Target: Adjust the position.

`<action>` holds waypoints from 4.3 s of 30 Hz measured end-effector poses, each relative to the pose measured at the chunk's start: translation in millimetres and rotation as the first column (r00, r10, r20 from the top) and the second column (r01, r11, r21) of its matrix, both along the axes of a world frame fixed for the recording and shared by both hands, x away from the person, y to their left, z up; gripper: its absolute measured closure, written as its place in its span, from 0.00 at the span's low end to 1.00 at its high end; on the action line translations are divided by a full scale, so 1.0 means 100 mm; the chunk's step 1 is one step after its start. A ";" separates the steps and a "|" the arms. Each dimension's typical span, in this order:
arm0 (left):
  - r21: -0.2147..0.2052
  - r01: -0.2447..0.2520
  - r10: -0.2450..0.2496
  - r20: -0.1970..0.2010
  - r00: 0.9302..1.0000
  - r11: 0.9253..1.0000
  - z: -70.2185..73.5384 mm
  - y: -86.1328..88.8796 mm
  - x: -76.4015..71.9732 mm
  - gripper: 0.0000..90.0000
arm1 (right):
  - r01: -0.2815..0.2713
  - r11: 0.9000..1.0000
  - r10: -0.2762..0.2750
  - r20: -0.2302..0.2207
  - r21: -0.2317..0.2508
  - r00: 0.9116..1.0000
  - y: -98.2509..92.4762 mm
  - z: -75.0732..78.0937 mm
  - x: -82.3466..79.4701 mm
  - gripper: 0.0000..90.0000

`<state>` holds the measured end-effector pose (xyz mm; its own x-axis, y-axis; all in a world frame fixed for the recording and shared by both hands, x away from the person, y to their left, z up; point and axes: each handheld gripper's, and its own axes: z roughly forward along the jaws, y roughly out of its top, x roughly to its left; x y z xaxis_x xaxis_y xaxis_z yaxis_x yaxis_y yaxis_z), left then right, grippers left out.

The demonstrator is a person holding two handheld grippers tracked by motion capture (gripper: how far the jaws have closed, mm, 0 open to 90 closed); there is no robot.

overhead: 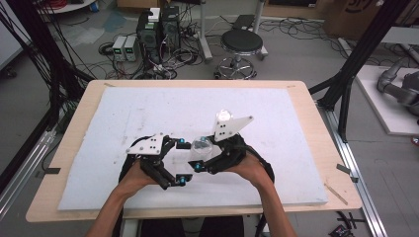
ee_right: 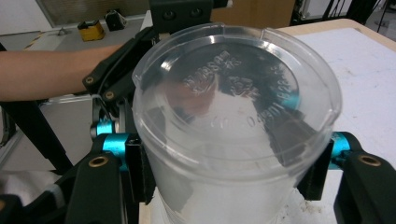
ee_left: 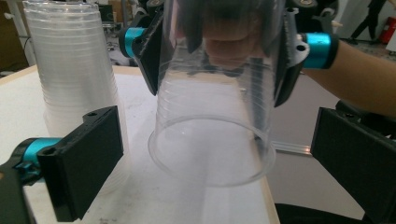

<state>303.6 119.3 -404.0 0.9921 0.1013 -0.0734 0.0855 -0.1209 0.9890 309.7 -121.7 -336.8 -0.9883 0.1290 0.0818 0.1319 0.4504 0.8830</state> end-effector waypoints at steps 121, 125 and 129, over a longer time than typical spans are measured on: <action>0.820 0.109 -0.139 -0.037 0.990 0.562 0.35 -0.25 -0.06 0.34 | -0.078 0.851 0.117 0.042 -0.519 0.992 0.33 -0.06 -0.21 0.21; 0.824 0.107 -0.139 -0.035 0.990 0.557 0.35 -0.25 -0.06 0.34 | -0.086 0.853 0.122 0.036 -0.515 0.992 0.33 -0.06 -0.21 0.27; 0.826 0.113 -0.143 -0.040 0.989 0.552 0.35 -0.25 -0.06 0.35 | -0.085 0.855 0.120 0.035 -0.512 0.992 0.33 -0.06 -0.21 0.27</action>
